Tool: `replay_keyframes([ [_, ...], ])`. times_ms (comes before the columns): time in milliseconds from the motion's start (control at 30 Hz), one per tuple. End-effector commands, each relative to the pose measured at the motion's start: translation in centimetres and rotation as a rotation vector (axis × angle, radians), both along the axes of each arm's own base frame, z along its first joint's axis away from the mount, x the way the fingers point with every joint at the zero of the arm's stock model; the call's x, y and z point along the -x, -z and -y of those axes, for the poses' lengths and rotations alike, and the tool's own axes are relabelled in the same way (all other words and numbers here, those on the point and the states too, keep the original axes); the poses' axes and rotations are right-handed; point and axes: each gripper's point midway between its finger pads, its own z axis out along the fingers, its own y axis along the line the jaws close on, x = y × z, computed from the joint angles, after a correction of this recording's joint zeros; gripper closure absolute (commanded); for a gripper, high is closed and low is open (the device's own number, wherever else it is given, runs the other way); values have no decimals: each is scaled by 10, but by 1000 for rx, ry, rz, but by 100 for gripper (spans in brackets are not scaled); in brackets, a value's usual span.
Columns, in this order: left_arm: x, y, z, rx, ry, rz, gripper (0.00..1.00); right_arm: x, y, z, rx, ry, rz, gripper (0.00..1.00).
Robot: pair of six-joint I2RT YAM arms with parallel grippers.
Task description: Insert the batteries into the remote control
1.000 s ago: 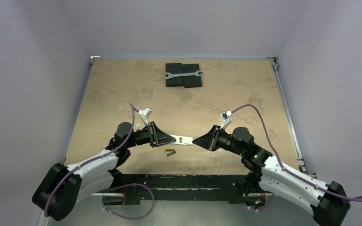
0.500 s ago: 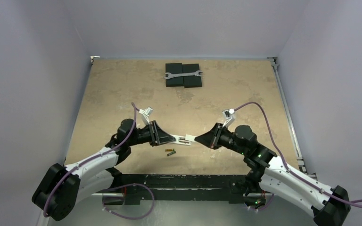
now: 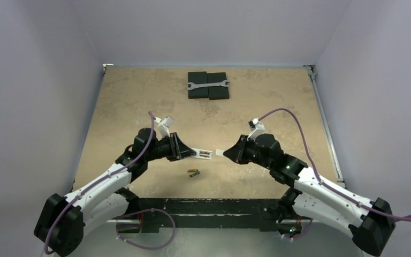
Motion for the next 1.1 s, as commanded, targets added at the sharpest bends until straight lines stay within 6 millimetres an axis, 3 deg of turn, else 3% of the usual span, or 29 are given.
replay_keyframes([
  [0, -10, -12, -6, -59, -17, 82, 100, -21, 9, 7, 114, 51, 37, 100],
  [267, -9, -17, -17, -130, -41, 113, 100, -42, 32, 5, 152, 62, 8, 100],
  [700, 1, -15, -17, -106, -19, 106, 100, -88, 40, 22, 67, 129, -53, 100],
  [1067, 5, -14, -11, -58, 8, 90, 100, -110, 66, 32, -31, 190, -142, 100],
])
